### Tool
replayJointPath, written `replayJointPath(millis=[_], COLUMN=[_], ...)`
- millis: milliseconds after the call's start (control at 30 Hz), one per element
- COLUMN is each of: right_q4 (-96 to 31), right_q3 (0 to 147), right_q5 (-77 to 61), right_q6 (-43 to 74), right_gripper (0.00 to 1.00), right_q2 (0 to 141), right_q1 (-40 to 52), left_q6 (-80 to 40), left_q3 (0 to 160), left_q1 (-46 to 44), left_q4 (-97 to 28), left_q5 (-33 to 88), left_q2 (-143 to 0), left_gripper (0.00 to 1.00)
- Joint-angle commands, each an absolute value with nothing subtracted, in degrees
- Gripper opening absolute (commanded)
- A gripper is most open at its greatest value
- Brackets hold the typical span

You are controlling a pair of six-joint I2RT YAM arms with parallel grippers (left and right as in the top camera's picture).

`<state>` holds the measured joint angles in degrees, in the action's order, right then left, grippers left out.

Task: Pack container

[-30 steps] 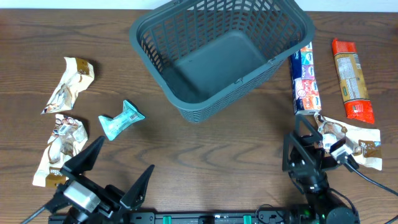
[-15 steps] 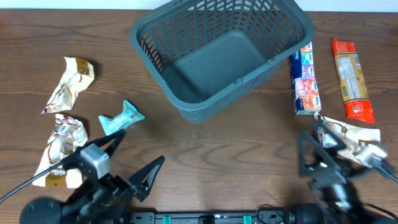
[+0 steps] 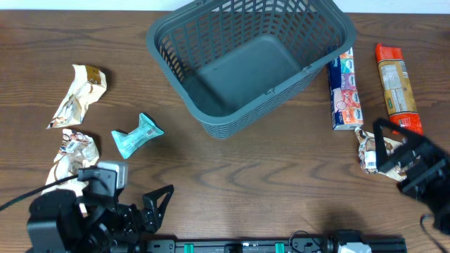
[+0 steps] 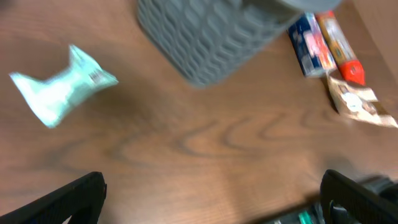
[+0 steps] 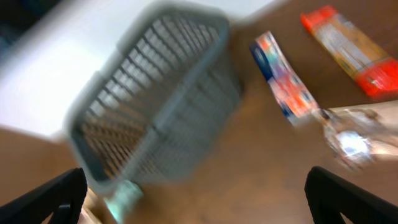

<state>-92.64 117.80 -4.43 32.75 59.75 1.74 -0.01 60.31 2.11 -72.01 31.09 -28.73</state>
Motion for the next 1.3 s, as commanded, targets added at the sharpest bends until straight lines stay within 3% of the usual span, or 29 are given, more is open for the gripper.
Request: replayJointPath(millis=[0,100,267,567,967,1267], right_q4=[-97.3,-96.2,-91.2,-97.3,-97.3,-97.3], right_q3=[125.2,124.4,124.5,124.8,124.8,133.8], right_q5=[-11.9,-22.8,-22.5,-2.5,-8.1,-10.0], right_q6=[19.1,14.3,15.8,25.1,22.2,21.1], right_gripper=[0.99,0.99,0.99,0.99,0.99,0.99], right_q2=[65.9,66.3,65.9,67.6,80.2,82.2], right_q1=[2.0,2.1,2.1,2.1,1.5,-2.3], left_q6=[0.1,0.2,-2.7,-5.7,-5.3,-9.8], left_q3=[61.4,61.4,61.5,70.8,85.1,92.8], left_q1=[2.3,2.3,2.3,1.2,-18.6,-21.3], left_q4=[-73.5,-72.1,-68.0,-81.4,-75.4,-74.3], left_q5=[38.9,39.7,39.3,30.3,34.6,23.2], left_q2=[-29.6,-29.6,-30.4,-46.7,-55.7,-56.0], left_gripper=[0.99,0.98,0.99,0.99,0.99,0.99])
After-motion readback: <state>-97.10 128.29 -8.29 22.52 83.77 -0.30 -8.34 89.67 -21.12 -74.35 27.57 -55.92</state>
